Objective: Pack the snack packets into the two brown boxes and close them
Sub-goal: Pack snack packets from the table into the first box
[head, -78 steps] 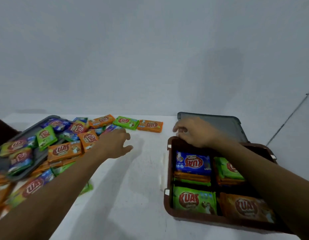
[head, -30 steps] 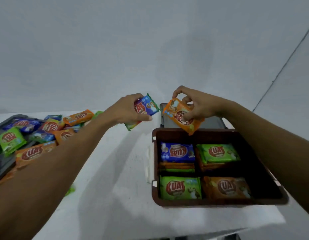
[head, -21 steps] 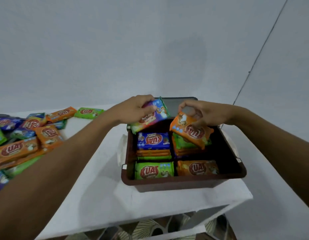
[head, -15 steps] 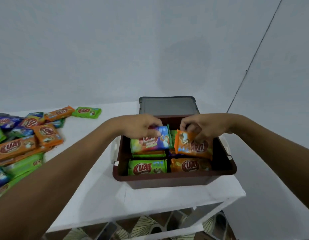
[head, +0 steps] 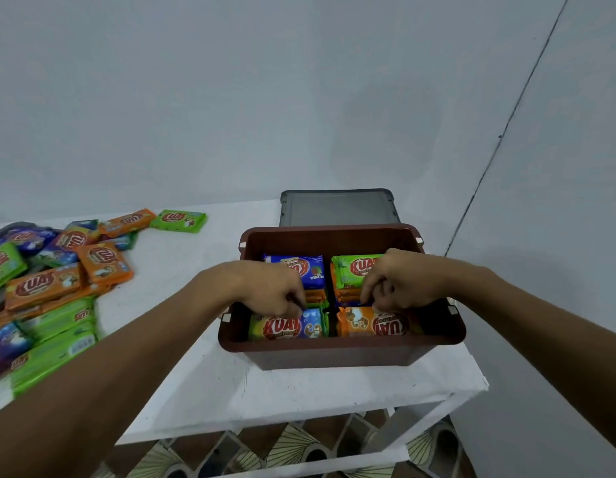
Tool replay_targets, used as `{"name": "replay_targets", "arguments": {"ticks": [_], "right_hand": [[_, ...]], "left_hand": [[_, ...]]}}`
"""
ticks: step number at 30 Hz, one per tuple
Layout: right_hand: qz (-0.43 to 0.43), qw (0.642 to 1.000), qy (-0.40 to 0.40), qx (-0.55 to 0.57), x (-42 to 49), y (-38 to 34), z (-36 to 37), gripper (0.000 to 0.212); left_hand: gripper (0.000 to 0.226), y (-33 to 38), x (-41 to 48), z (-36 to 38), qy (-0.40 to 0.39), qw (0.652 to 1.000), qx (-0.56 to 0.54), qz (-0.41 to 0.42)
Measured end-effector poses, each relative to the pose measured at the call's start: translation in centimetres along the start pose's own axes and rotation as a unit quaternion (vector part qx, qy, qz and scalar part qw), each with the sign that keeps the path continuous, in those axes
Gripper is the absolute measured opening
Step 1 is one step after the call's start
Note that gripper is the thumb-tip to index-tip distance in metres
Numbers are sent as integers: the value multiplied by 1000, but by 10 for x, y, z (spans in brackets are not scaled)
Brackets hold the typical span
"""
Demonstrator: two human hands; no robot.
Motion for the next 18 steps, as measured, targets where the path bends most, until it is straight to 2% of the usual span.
{"name": "replay_targets", "arguments": {"ticks": [3,5,7,13,18], "right_hand": [[19,991,106,-79,10,8,-11,19],[43,986,119,-106,18,10,-14,23],[61,985,106,-121,24,12,-15,25],[86,987,92,-103,30,19,-12,23],[57,989,98,-99,34,8,-22,16]], "left_hand": [[29,-4,-1,-20,165,985,53,8],[37,-11,2,-27,212,971,110,-21],[47,-21,6,-28,208,968,131,-49],[50,-35,11,-27,226,964,131,-55],[33,-51,0,-30,236,968,86,-20]]}}
Point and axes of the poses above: each hand's wrist, its own x-axis towards the middle knuckle, its own z-axis out of the palm, y = z × x, the point moved 5 cm from there along x, towards the middle knuckle, and after that the axes turned 5 degrees about -z, right-handed, at the moved point
